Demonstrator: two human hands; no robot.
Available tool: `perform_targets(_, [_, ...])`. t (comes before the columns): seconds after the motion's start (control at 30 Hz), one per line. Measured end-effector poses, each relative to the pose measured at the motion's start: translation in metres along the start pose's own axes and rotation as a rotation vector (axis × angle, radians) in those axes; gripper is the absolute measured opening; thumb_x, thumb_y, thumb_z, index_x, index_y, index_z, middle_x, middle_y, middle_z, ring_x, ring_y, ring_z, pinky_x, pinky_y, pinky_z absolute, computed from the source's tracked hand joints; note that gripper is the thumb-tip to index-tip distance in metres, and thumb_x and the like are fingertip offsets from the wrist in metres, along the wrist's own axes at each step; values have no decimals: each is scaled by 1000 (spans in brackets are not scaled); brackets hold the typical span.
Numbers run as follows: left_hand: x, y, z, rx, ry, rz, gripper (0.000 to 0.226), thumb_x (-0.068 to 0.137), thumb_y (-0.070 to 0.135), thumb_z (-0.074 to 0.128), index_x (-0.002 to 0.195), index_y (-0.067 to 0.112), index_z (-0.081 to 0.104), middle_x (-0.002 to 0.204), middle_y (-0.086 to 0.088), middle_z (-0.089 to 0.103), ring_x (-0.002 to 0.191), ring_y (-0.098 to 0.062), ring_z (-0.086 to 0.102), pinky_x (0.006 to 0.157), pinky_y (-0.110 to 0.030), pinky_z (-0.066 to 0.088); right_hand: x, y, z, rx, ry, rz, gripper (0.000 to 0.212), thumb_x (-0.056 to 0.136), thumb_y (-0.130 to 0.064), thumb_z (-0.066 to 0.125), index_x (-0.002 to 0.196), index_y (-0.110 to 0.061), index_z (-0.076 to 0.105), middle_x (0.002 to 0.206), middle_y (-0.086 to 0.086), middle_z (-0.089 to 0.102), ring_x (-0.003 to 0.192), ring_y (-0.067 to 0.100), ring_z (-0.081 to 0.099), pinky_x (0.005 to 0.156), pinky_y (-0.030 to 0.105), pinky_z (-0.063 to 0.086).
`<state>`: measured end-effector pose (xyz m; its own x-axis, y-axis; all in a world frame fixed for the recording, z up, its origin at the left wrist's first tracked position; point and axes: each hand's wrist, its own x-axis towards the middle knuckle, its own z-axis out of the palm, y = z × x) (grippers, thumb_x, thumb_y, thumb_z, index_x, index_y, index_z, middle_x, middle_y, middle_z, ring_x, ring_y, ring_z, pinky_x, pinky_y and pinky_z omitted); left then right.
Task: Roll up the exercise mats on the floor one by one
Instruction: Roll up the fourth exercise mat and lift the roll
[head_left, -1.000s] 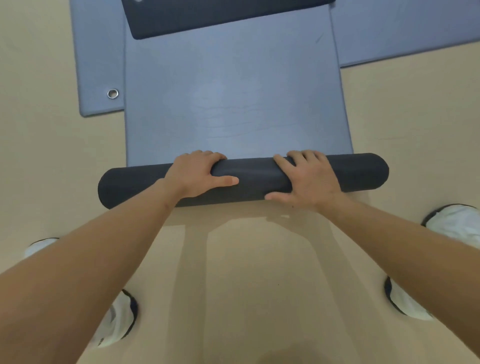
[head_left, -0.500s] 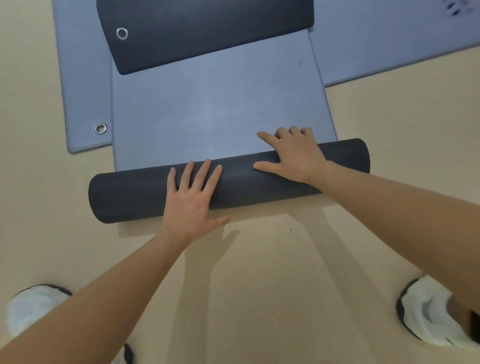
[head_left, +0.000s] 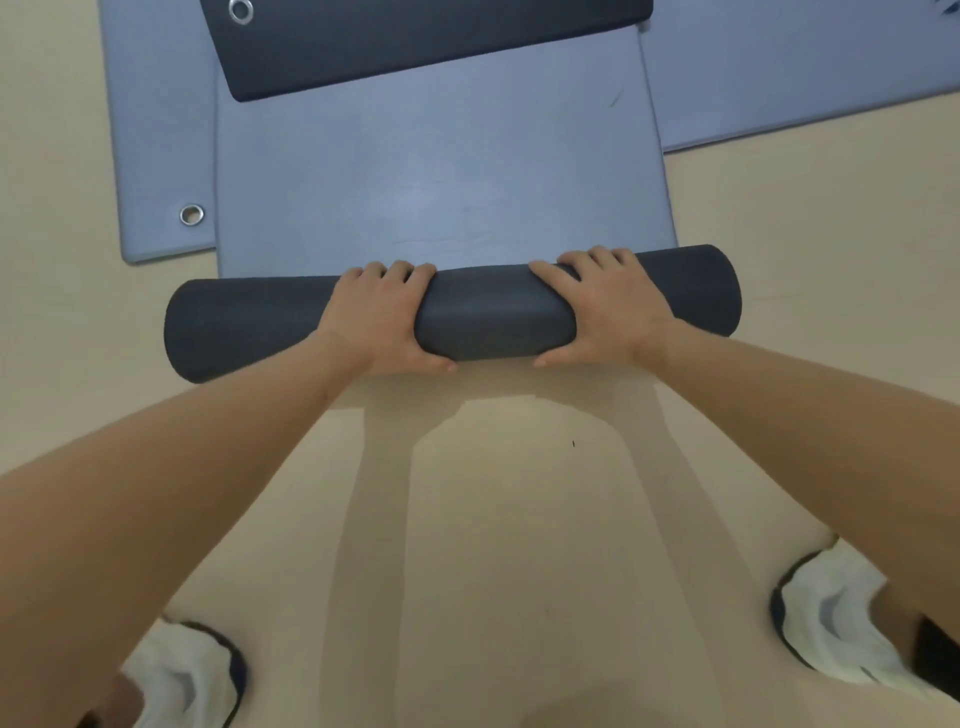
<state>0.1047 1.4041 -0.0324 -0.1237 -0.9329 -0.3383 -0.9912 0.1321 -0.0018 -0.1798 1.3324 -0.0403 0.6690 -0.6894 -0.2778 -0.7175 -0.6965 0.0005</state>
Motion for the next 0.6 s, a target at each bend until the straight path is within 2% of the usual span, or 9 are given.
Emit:
perform_targets(0.1, [-7, 6, -10, 16, 8, 19, 100, 60, 87, 63, 131, 20, 45, 112, -4, 60, 94, -29, 59, 78, -41, 48, -7, -3, -8, 14, 51, -15, 104, 69, -91, 52, 149, -27, 35, 124, 11, 61, 110, 33, 56, 99, 49, 42])
perform_targets(0.2, [-32, 17, -13, 8, -3, 23, 94, 62, 85, 64, 127, 20, 47, 104, -3, 59, 87, -27, 60, 71, -39, 45, -31, -13, -14, 32, 52, -31, 100, 70, -88, 57, 145, -25, 41, 113, 11, 62, 102, 32, 58, 94, 48, 45])
perform_targets(0.3, [-71, 38, -6, -52, -36, 35, 92, 61, 85, 64, 126, 22, 49, 102, 0, 60, 85, -26, 60, 69, -36, 41, -74, -30, -12, 84, 4, -42, 97, 71, -85, 61, 144, -24, 42, 111, 11, 62, 100, 31, 59, 93, 47, 45])
perform_targets(0.4, [-121, 64, 9, -94, -95, 40, 92, 60, 85, 63, 127, 24, 49, 104, 2, 60, 87, -25, 61, 71, -37, 45, -127, -52, -2, 130, -73, -38, 96, 71, -85, 62, 145, -26, 42, 111, 9, 62, 101, 30, 58, 94, 46, 44])
perform_targets(0.6, [-214, 113, 34, -161, -321, 72, 94, 58, 87, 62, 129, 27, 47, 105, 4, 60, 90, -22, 61, 77, -39, 50, -229, -98, 21, 254, -309, -23, 98, 72, -87, 59, 149, -31, 37, 117, 3, 59, 106, 25, 57, 97, 41, 41])
